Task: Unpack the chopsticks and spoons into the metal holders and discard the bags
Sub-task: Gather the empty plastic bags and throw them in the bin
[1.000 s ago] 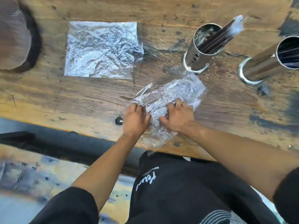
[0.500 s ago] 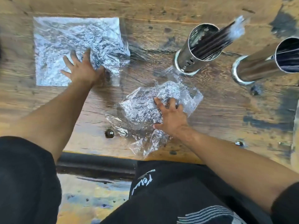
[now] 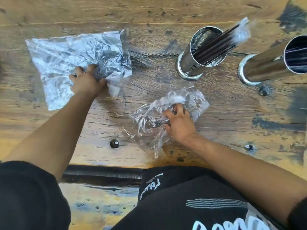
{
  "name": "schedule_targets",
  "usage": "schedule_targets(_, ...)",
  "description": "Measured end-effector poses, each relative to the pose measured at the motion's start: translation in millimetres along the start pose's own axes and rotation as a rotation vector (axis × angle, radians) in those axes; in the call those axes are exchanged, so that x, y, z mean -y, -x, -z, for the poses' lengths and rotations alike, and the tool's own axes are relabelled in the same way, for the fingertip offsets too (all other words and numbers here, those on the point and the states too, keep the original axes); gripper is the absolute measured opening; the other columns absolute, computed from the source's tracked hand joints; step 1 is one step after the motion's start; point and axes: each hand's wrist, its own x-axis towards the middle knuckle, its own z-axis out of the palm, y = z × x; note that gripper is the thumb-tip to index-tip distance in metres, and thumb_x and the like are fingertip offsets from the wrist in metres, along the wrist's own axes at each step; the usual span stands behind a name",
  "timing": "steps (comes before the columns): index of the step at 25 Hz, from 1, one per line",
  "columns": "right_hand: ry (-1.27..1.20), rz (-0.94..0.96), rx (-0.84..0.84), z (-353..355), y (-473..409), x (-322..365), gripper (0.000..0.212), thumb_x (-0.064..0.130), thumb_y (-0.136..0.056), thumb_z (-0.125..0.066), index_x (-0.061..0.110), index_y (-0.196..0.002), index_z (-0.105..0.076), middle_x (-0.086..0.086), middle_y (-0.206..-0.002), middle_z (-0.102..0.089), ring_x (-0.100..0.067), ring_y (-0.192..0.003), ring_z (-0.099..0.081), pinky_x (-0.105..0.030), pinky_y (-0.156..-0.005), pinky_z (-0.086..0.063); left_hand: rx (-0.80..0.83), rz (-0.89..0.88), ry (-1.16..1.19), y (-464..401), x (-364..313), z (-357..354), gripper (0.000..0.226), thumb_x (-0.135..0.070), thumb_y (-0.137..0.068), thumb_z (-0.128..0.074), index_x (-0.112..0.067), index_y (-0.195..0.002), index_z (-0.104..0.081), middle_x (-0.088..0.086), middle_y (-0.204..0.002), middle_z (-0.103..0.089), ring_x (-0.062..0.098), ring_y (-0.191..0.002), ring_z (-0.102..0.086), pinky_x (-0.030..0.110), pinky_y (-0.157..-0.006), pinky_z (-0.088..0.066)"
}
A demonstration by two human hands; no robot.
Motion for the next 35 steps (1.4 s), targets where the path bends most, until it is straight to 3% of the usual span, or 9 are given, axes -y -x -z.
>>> schedule_targets(6,-0.033,-0.004,-0.053,-2.1,6.5,-20.0,0.022,0.005,-0.095,-0.064,0.014,-0.114,-0.06,-0.002,-0.112,-0.041,-0.017,-0.089,-0.054,-0.03,-0.08,-0.059,-0.019,0.0,0.085,57.9,-21.6,-18.4,0.041,-0.016,-0.098,-0.058,-0.02,-0.138,-0.051,0.026,-0.153,-0.028,0.054,-0.138,-0.03,0.059,-0.106,-0.043)
schedule_targets(10,-0.067,-0.079,-0.056,-11.4,23.8,-45.9,0.026,-0.004,-0.093,-0.06,0.013,-0.112,-0.062,-0.003,-0.117,-0.049,-0.02,-0.091,-0.062,-0.03,-0.08,-0.059,0.01,-0.054,0.136,129.1,-42.7,-47.1,0.046,0.0,-0.094,-0.054,-0.014,-0.138,-0.055,0.021,-0.143,-0.036,0.051,-0.132,-0.036,0.052,-0.103,-0.044)
schedule_targets(12,-0.089,-0.135,-0.05,-16.3,33.9,-60.1,0.03,-0.006,-0.091,-0.06,0.01,-0.116,-0.064,-0.006,-0.123,-0.053,-0.024,-0.101,-0.064,-0.035,-0.088,-0.06,0.049,-0.05,0.159,161.1,-52.2,-63.7,0.044,0.0,-0.093,-0.054,-0.012,-0.136,-0.056,0.021,-0.141,-0.037,0.05,-0.128,-0.039,0.052,-0.102,-0.044)
schedule_targets(17,-0.165,-0.277,-0.167,-19.3,70.8,-97.6,0.034,0.002,-0.096,-0.058,0.006,-0.129,-0.054,-0.014,-0.123,-0.058,-0.029,-0.105,-0.063,-0.04,-0.088,-0.058,0.195,-0.061,0.218,224.3,-80.6,-91.8,0.035,-0.012,-0.089,-0.062,-0.014,-0.125,-0.06,0.019,-0.132,-0.045,0.046,-0.117,-0.055,0.047,-0.099,-0.049)
schedule_targets(21,-0.284,-0.383,-0.281,-18.4,119.1,-140.8,0.031,0.012,-0.097,-0.056,0.017,-0.122,-0.041,-0.012,-0.108,-0.062,-0.029,-0.086,-0.06,-0.036,-0.071,-0.05,0.298,-0.084,0.191,255.1,-103.7,-111.5,0.028,-0.025,-0.087,-0.059,-0.013,-0.113,-0.062,0.02,-0.124,-0.056,0.039,-0.12,-0.052,0.043,-0.096,-0.053)
schedule_targets(24,-0.451,-0.514,-0.352,-21.6,155.3,-178.9,0.045,0.008,-0.095,-0.058,0.027,-0.129,-0.034,-0.006,-0.105,-0.063,-0.023,-0.072,-0.057,-0.031,-0.055,-0.042,0.317,-0.158,0.144,288.2,-129.1,-115.2,0.031,-0.019,-0.092,-0.046,-0.011,-0.12,-0.056,0.022,-0.123,-0.058,0.038,-0.124,-0.047,0.045,-0.102,-0.049)
schedule_targets(26,-0.523,-0.57,-0.38,-26.0,182.3,-205.1,0.054,0.007,-0.093,-0.058,0.029,-0.137,-0.034,-0.006,-0.109,-0.063,-0.025,-0.077,-0.06,-0.032,-0.059,-0.047,0.336,-0.206,0.099,315.6,-149.3,-113.7,0.033,-0.018,-0.096,-0.044,-0.01,-0.127,-0.052,0.023,-0.128,-0.053,0.04,-0.126,-0.047,0.042,-0.105,-0.045)
schedule_targets(30,-0.585,-0.702,-0.405,-36.8,234.7,-248.3,0.043,0.015,-0.091,-0.061,0.016,-0.134,-0.052,-0.015,-0.122,-0.066,-0.035,-0.107,-0.065,-0.038,-0.087,-0.055,0.336,-0.327,0.011,357.8,-193.0,-117.0,0.043,-0.028,-0.099,-0.044,-0.013,-0.14,-0.049,0.025,-0.142,-0.039,0.043,-0.133,-0.043,0.045,-0.112,-0.041)
schedule_targets(35,-0.728,-0.859,-0.442,-63.3,294.1,-298.0,0.039,0.023,-0.096,-0.059,0.017,-0.136,-0.057,-0.014,-0.13,-0.064,-0.035,-0.116,-0.064,-0.036,-0.09,-0.051,0.308,-0.483,-0.072,415.9,-255.2,-132.8,0.052,-0.048,-0.105,-0.036,-0.015,-0.143,-0.05,0.024,-0.144,-0.039,0.044,-0.138,-0.037,0.047,-0.117,-0.034)
